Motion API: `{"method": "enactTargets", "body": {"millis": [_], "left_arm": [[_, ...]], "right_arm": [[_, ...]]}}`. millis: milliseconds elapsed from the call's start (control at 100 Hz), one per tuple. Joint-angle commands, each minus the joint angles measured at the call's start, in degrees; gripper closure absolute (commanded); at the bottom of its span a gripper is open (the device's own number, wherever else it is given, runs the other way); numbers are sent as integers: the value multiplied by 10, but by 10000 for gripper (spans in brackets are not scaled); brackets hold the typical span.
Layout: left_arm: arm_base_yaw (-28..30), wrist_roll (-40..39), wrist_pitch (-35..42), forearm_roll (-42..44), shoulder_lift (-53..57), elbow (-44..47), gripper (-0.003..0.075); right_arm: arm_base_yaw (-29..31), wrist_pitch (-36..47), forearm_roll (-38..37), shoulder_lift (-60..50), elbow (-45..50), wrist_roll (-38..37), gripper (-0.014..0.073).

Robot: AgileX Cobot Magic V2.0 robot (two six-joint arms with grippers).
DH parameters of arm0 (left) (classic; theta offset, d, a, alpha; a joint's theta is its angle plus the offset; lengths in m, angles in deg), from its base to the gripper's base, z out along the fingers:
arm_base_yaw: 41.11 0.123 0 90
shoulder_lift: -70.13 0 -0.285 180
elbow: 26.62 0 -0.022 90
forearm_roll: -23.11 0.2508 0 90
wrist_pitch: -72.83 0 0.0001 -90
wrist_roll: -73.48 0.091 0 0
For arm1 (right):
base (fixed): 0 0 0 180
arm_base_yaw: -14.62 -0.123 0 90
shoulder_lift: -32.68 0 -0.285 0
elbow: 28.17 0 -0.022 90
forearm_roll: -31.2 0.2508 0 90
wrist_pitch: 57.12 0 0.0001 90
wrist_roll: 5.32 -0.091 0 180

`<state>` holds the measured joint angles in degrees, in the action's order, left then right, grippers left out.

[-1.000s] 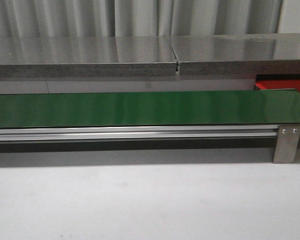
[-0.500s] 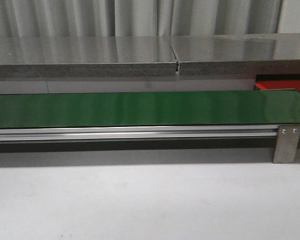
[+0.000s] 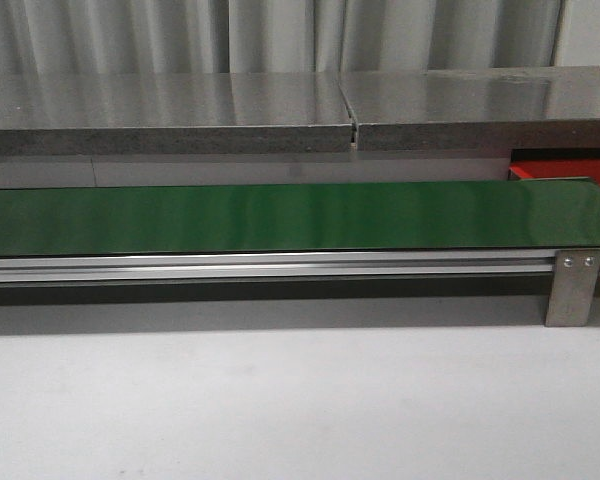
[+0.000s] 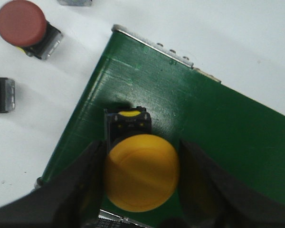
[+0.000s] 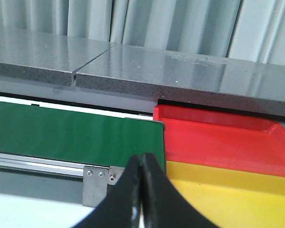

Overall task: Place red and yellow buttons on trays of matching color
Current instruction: 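Grasp the yellow button, carry it onto the belt's near end, release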

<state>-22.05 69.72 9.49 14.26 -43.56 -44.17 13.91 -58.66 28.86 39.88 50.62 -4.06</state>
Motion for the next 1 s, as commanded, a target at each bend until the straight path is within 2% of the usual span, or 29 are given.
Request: {"method": "enactTargets", "body": {"millis": [0,150,200,270,400,470,730,890,990], "left_arm": [[-5,1,11,-10,19,-22,603],[-5,10,11,-11,8,-22,600],[-5,14,10,-14,4,-22,576],[-5,15,8,-17,1,-22,477],[-5,15,10,-17,1,-26,180],[-5,15,17,-17,1,-35,106],[4,-6,8,-11,2,-95,121],[36,-51,8,24,-3,-100,122],[57,-51,3,24,-19,-100,122]], "right_arm": [[3,49,0,-9,-6,3,662],[3,49,0,-9,-6,3,662],[3,49,0,-9,-6,3,662],[3,49,0,-9,-6,3,662],[3,49,0,-9,-6,3,662],[3,49,0,-9,-6,3,662],[3,49,0,-9,-6,3,662],[3,49,0,-9,-6,3,662],[3,49,0,-9,-6,3,662]]}}
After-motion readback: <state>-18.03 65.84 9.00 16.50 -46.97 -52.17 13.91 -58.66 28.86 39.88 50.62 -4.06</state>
